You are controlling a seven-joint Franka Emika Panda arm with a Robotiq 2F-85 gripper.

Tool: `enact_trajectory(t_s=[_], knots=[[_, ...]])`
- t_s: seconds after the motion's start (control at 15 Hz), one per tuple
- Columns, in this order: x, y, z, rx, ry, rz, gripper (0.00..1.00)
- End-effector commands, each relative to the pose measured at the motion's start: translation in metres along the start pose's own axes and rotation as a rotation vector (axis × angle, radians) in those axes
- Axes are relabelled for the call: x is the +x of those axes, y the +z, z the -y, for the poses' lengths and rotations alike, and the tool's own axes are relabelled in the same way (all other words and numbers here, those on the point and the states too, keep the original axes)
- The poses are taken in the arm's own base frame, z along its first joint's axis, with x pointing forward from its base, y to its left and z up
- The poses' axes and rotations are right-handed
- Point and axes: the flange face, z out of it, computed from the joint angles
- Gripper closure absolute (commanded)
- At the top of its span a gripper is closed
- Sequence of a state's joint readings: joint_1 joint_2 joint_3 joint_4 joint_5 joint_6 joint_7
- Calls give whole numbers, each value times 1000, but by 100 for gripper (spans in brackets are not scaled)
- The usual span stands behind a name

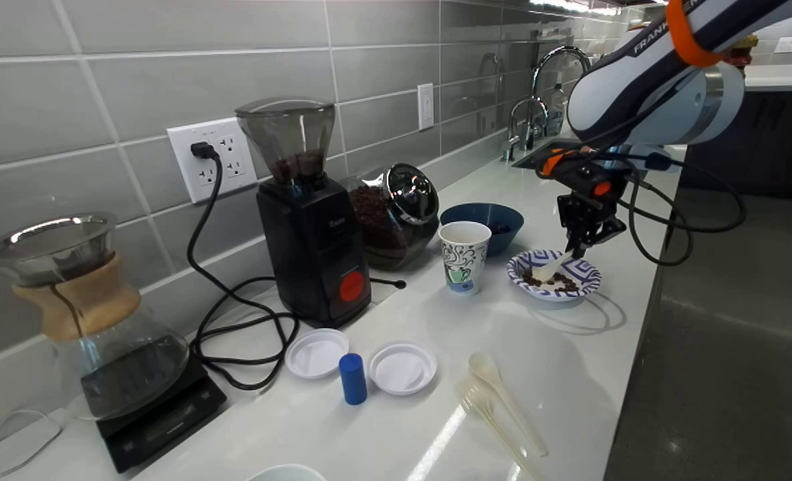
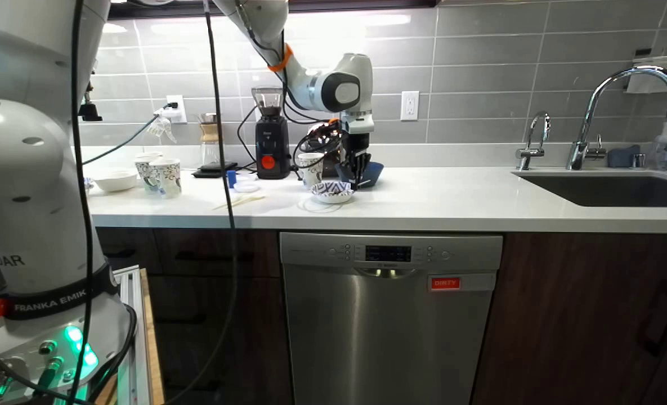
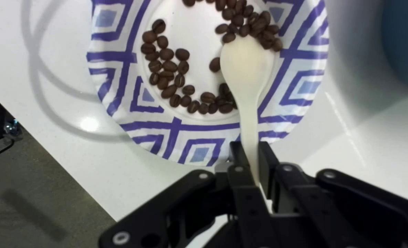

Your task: Put some of the bowl's contents into the cup

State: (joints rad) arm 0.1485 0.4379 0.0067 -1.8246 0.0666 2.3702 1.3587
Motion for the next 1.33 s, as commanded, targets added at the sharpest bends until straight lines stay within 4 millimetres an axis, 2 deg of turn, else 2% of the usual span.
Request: enact_trajectory(t_s=[0.0, 0.73, 1.27], knots=[[-8, 5, 10, -10, -17, 15, 97], [-41, 11, 14, -99, -250, 100, 97], [-52, 6, 9, -139, -434, 109, 97]])
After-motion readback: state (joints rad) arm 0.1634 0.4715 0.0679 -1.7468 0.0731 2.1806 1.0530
